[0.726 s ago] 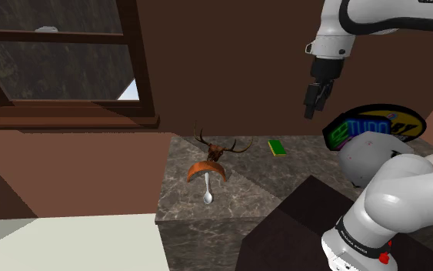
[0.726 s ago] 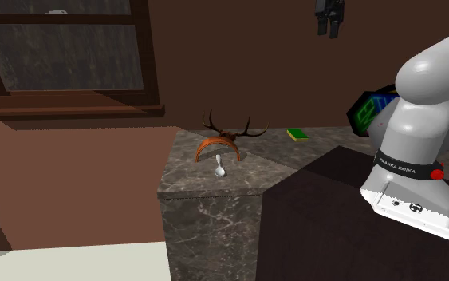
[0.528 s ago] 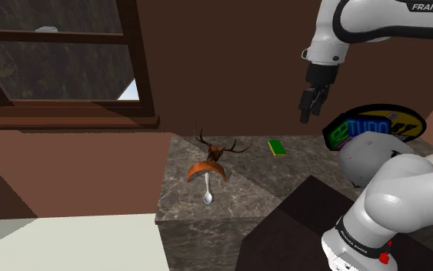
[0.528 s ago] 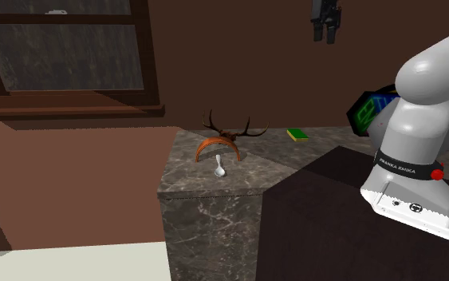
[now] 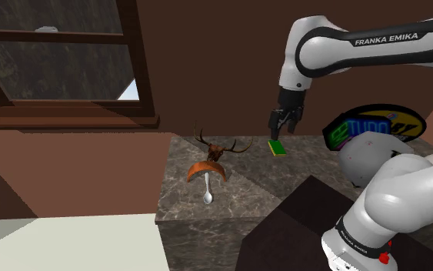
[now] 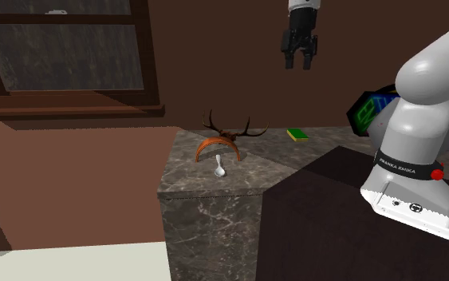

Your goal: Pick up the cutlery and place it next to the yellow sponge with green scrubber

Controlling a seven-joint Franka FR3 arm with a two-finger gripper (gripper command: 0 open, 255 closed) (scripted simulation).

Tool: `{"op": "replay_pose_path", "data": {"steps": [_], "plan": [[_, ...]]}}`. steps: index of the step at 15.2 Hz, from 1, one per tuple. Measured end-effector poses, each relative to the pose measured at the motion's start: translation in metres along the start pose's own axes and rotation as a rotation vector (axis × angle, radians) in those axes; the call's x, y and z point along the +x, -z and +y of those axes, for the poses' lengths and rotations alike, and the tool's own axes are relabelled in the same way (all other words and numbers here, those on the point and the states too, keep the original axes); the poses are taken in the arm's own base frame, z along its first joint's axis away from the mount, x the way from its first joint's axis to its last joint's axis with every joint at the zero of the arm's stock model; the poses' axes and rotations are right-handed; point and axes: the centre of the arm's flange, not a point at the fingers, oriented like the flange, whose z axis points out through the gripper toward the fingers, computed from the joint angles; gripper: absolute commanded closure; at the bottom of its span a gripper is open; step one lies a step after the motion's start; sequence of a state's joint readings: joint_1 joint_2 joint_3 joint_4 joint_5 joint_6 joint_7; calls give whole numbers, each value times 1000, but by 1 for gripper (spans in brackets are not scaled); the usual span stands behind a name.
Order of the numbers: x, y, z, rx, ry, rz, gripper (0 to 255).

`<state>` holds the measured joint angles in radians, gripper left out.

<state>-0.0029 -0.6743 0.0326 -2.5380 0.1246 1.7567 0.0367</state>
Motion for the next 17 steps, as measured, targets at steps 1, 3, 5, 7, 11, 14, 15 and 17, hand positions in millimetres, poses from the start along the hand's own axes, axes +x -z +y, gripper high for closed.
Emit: {"op": "replay_pose_path", "data": {"steps": [1, 3, 5, 7, 11, 14, 15, 17], "plan": [[7, -11, -2, 4, -17, 1, 0], [18, -29, -11, 11, -50, 3, 0], [35, -52, -15, 19, -83, 5, 0], [51, -69, -23, 26, -116, 8, 0], [82, -112, -33, 41, -182, 12, 0], [105, -141, -41, 52, -232, 17, 0], [112, -150, -43, 56, -248, 18, 0], [131, -171, -50, 64, -282, 20, 0]]}}
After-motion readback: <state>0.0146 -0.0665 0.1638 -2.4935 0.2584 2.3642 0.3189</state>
